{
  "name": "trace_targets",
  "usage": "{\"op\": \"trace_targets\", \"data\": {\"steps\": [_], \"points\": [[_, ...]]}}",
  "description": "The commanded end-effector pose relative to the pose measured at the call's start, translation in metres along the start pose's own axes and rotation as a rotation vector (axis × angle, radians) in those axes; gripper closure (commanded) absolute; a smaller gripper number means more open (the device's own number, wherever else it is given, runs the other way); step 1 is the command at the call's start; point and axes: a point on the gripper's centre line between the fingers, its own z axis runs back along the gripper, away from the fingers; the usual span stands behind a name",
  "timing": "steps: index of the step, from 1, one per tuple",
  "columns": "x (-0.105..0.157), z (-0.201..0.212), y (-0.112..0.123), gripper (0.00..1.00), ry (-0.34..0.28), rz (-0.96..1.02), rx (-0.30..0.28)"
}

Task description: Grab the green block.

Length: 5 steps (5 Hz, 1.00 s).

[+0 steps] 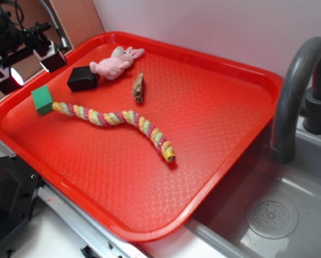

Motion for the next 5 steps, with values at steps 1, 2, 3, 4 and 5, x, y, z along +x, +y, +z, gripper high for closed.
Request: {"op": "trace_targets", "data": {"steps": [1,2,3,4,5], "points": [[0.016,-0.032,0.003,0.00,-0.042,0.057,0.084],[0.021,-0.044,-0.001,0.00,-0.042,0.063,0.112],[0.032,-0.054,-0.007,0.00,-0.049,0.046,0.124],[0.035,-0.056,-0.015,0.98,-0.042,0.029,0.095],[0.037,-0.056,-0.019,1.00,-0.045,0.019,0.083]]}}
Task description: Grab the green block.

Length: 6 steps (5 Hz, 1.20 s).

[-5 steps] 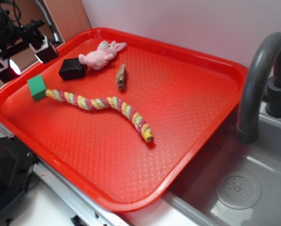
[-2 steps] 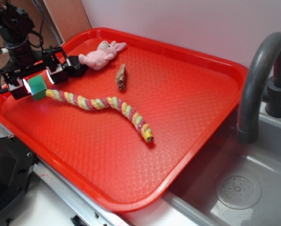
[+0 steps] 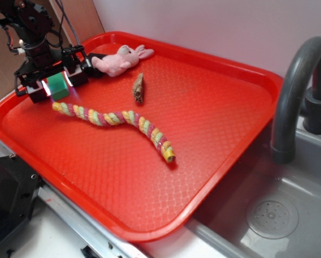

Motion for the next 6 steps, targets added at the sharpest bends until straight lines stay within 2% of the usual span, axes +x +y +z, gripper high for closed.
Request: {"op": "trace_targets", "data": {"steps": [1,2,3,4,5,6], "points": [[0.006,0.003,-0.005,1.00,-0.015,-0.033,-0.031],[0.004,0.029,-0.016,1.00,-0.045,-0.134,-0.032],[-0.010,0.083,-0.027,1.00,-0.072,-0.259,-0.089],[-0.024,0.137,-0.030,1.00,0.003,-0.470,-0.211],[-0.045,0.171,-0.034,1.00,0.014,-0.619,-0.281],[-0.052,0.196,-0.027,1.00,0.062,-0.663,-0.329]]}}
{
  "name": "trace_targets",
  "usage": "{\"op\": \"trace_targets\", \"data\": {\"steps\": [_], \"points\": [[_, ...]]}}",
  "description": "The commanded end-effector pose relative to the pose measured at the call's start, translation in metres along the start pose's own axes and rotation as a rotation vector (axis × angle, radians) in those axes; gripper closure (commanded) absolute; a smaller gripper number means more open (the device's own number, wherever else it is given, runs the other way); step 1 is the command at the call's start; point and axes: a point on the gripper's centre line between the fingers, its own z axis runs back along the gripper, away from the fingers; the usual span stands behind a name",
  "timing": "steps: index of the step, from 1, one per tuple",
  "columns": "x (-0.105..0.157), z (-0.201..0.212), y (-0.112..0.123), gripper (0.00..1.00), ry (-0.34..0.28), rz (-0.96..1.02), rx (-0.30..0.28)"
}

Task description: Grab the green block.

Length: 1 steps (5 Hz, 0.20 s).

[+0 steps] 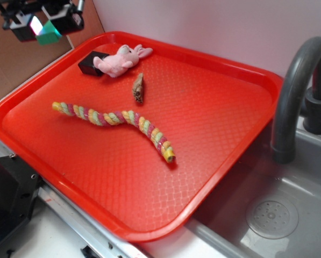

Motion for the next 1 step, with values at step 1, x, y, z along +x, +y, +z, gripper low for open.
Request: {"op": "trace_targets", "data": {"steps": [1], "points": [[-0.0393,0.0610,-0.0089,1.00,-0.012,-0.100,-0.090]]}}
